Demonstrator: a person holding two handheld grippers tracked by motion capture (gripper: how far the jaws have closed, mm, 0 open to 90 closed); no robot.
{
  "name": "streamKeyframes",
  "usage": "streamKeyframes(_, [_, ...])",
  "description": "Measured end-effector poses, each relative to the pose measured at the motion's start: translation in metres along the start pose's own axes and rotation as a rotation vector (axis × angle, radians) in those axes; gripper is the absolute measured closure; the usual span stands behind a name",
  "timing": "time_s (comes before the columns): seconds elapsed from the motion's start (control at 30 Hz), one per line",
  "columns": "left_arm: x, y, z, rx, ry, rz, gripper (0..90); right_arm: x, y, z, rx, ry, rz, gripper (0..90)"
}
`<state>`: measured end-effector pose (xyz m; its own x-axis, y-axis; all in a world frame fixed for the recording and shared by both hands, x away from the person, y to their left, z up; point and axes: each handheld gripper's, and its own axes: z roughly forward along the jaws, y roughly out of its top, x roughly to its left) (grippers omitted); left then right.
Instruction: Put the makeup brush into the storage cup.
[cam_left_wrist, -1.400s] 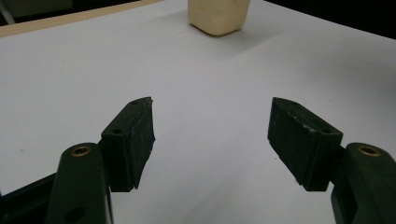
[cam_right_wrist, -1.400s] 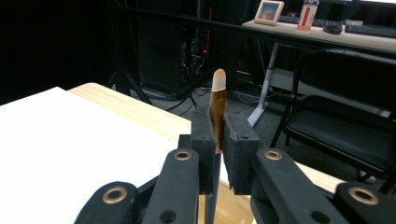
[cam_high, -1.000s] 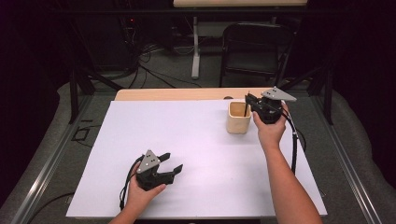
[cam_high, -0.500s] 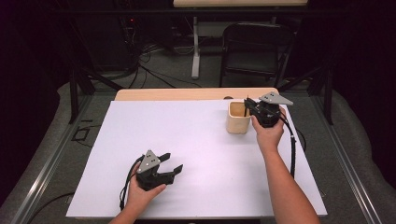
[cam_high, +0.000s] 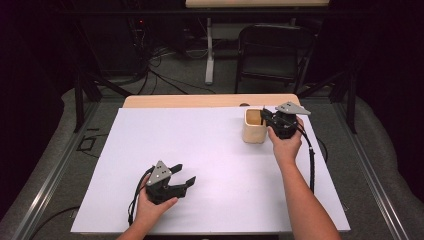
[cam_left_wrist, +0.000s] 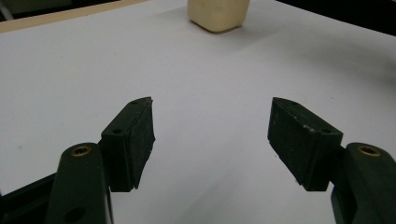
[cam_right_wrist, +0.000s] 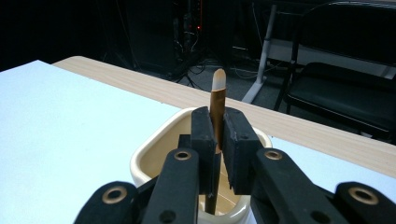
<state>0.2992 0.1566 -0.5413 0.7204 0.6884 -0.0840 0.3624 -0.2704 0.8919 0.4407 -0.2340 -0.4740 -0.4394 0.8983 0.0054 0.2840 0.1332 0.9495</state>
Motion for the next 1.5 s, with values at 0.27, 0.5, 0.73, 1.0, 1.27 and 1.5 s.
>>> streamKeyframes(0.27, [0.000, 0.000, 0.000, 0.001, 0.001, 0.001, 31.7, -0.001, -0.003, 0.002, 0.004, 0.002, 0.006, 83.5])
streamKeyframes(0.5, [0.000, 0.000, 0.000, 0.000, 0.001, 0.002, 31.7, 0.000, -0.007, 0.003, 0.020, 0.007, 0.003, 83.5])
streamKeyframes(0.73, [0.000, 0.000, 0.000, 0.000, 0.002, 0.001, 31.7, 0.000, -0.011, 0.004, 0.029, 0.003, 0.006, 83.5])
streamKeyframes(1.0, [0.000, 0.000, 0.000, 0.001, 0.002, 0.004, 31.7, -0.002, -0.013, 0.003, 0.032, 0.003, 0.004, 83.4])
streamKeyframes(1.27, [0.000, 0.000, 0.000, -0.001, 0.003, 0.002, 31.7, -0.002, -0.014, 0.003, 0.036, 0.003, 0.002, 83.4])
streamKeyframes(1.5, [0.000, 0.000, 0.000, -0.001, 0.003, 0.002, 31.7, -0.002, -0.014, 0.003, 0.037, 0.002, 0.003, 83.3])
